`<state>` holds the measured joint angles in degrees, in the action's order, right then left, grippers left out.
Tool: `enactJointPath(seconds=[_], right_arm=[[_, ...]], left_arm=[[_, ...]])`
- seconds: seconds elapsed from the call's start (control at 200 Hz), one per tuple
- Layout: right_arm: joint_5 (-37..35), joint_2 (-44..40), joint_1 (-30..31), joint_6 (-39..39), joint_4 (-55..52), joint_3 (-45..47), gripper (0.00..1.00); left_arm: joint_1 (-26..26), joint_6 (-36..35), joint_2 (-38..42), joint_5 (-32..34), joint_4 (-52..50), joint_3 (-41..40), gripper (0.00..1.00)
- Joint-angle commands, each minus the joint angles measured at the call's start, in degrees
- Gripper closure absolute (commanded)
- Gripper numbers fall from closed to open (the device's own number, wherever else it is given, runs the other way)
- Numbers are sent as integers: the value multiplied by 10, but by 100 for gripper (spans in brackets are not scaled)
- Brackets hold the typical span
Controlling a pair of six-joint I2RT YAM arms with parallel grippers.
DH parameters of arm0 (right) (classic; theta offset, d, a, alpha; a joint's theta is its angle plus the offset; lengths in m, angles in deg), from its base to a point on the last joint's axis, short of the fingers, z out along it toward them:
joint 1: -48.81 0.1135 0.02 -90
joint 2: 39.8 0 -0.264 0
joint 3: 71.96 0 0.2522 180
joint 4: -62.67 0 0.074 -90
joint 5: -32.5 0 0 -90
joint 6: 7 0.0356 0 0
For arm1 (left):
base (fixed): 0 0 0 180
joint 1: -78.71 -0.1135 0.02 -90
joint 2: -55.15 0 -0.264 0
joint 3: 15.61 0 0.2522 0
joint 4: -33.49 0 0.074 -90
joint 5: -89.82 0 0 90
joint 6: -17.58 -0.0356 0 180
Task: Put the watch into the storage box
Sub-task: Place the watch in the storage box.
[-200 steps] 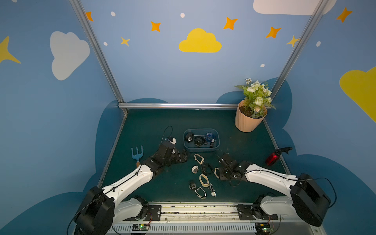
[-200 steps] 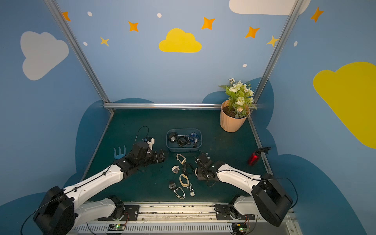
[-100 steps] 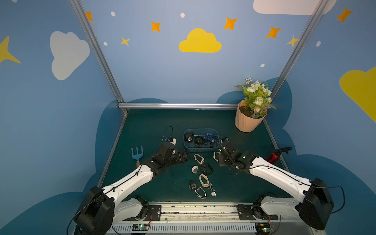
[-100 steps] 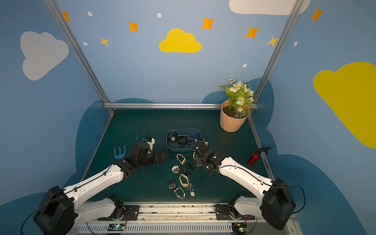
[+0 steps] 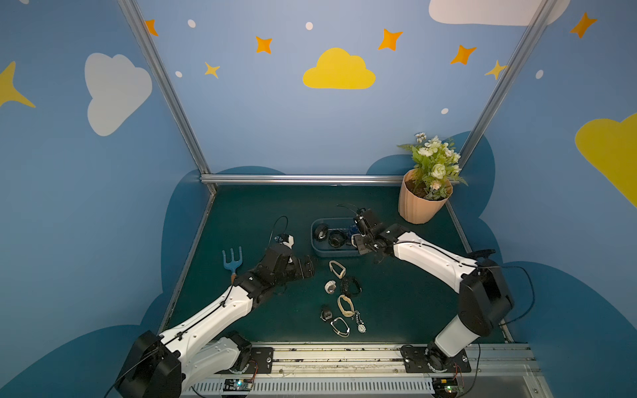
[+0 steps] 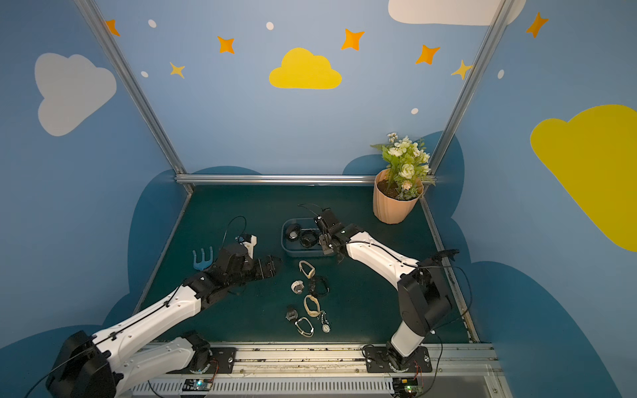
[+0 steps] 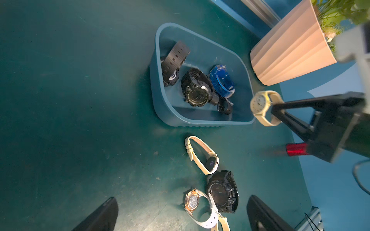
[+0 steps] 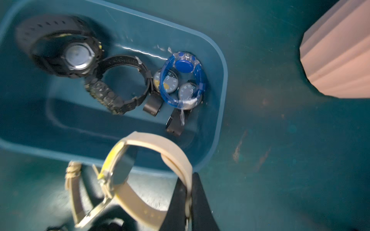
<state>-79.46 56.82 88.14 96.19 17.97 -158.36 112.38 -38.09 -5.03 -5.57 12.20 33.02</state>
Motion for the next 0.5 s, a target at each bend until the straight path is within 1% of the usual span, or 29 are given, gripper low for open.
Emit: enactJointPath(seconds=[0.0, 0.08, 0.265, 0.36, 0.491], right_arm=[[-13, 35, -6, -41, 6, -32, 98], [-16, 60, -10, -51, 10, -44, 98], [-4, 98, -19, -58, 12, -61, 97], [-1, 112, -21, -58, 17, -65, 95], [1, 121, -22, -56, 12, -74, 91]], left_arm=[[2, -2, 10, 16, -14, -9, 0], [1, -1, 9, 24, -15, -10, 0], [1, 1, 6, 18, -18, -4, 0], [2, -1, -1, 27, -18, -6, 0], [1, -3, -9, 21, -31, 11, 0]])
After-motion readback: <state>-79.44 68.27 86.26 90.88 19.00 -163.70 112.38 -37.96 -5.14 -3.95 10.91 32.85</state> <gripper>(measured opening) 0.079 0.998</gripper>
